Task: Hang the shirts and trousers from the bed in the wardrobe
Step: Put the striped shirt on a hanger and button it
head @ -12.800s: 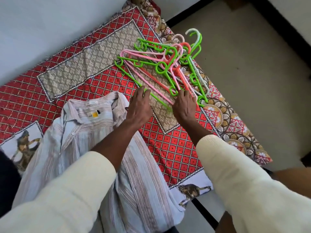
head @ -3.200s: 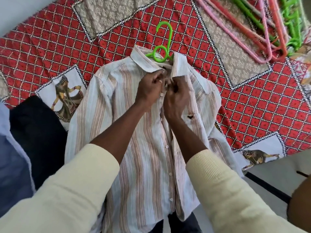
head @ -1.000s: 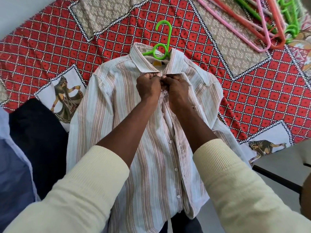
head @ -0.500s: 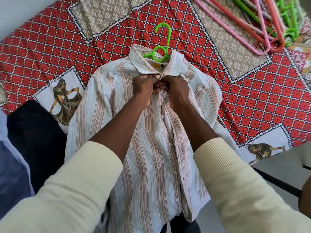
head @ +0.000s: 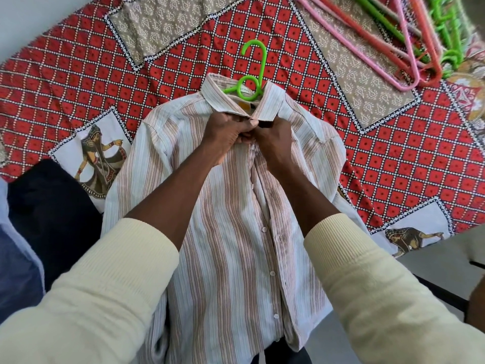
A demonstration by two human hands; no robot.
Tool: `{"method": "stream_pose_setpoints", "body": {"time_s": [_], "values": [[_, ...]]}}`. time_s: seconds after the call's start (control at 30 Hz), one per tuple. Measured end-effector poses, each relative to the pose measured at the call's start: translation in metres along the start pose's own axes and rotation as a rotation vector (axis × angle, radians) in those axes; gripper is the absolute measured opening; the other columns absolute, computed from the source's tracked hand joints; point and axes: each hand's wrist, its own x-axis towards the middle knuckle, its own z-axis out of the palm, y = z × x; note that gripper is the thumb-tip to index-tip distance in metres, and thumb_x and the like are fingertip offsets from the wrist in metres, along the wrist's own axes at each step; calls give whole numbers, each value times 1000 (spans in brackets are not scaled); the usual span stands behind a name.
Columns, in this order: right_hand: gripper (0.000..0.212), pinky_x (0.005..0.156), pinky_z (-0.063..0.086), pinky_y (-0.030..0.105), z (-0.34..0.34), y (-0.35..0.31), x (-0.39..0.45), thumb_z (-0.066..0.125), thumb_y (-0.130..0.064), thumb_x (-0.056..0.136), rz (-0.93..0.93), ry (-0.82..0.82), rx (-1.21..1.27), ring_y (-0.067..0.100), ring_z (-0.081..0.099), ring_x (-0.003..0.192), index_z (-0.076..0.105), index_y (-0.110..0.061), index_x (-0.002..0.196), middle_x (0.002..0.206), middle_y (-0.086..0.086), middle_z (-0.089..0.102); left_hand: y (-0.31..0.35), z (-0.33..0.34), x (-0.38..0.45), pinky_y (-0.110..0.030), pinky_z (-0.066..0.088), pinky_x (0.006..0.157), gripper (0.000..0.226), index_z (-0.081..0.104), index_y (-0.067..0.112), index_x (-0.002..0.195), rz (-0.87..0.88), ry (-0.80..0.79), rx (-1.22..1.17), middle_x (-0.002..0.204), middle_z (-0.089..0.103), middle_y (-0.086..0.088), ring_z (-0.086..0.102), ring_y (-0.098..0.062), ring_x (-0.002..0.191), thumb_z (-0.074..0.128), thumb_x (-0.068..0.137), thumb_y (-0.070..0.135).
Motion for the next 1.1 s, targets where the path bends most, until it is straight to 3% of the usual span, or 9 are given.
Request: {"method": "stream_pose_setpoints", "body": {"time_s": [0.17, 0.33, 0.47, 0.63, 0.77, 0.9, 0.97, 1.03, 1.1], "values": [[13, 65, 60, 44, 0, 1, 3, 70, -12, 76, 0, -42, -52, 23, 72, 70, 73, -4, 85, 76, 6, 74, 1, -6, 6, -42, 61, 65, 19, 69, -3, 98, 17, 33, 35, 85, 72, -20, 70, -32, 70, 76, 81, 3], [10, 64, 55, 46, -4, -3, -2, 63, -7, 82, 59, -63, 65, 39, 67, 68, 68, 1, 85, 77, 22, 71, -2, -9, 6, -40, 59, 65, 20, 66, -7, 105, 7, 48, -13, 82, 71, -13, 67, -23, 65, 69, 86, -2], [21, 58, 49, 34, -2, -5, -2, 66, -9, 89, 95, -38, 129, 21, 60, 58, 67, 11, 89, 69, 16, 66, 0, -6, 7, -28, 49, 48, 5, 64, 1, 90, 30, 30, 70, 70, 63, -8, 56, -13, 50, 61, 91, -3], [6, 55, 46, 29, 0, -11, -4, 60, 6, 88, 155, -104, 277, 17, 55, 55, 64, 4, 85, 68, 12, 60, 7, -15, 11, -27, 43, 46, 11, 61, 3, 87, -23, -74, 160, 68, 55, -5, 48, -10, 50, 55, 96, 1], [21, 47, 39, 24, 7, -18, -5, 55, 6, 90, 168, -64, 175, 11, 50, 47, 59, -4, 72, 60, 7, 56, 13, -18, 12, -28, 45, 47, 9, 61, 1, 94, -19, -102, 202, 69, 56, -7, 49, -11, 52, 53, 97, 2], [2, 54, 45, 29, 18, -20, -9, 58, -4, 90, 9, 23, -59, 13, 55, 62, 59, -4, 88, 74, 2, 61, 5, -3, 9, -26, 51, 50, 17, 68, 2, 103, 29, 95, 335, 87, 70, -14, 61, -16, 58, 54, 97, 9], [4, 56, 40, 27, 18, -20, -11, 57, -8, 86, -112, 20, -216, 15, 54, 67, 54, -10, 85, 77, 1, 59, 2, -1, 9, -22, 51, 50, 19, 69, 3, 106, 48, 137, 343, 91, 71, -11, 64, -14, 63, 53, 97, 10], [3, 56, 35, 22, 14, -24, -12, 53, -14, 81, -172, -28, -298, 13, 53, 67, 53, -13, 84, 81, 3, 60, -1, -3, 8, -27, 58, 59, 18, 68, 2, 108, 78, 77, 266, 95, 72, -12, 68, -15, 69, 55, 98, 10], [12, 54, 39, 14, 6, -29, -10, 50, -5, 86, -137, -101, -232, 1, 54, 65, 59, -8, 94, 85, 2, 61, -1, -6, 2, -31, 60, 64, 10, 67, 1, 100, 122, 8, 144, 90, 71, -14, 68, -15, 69, 61, 95, 7]]}}
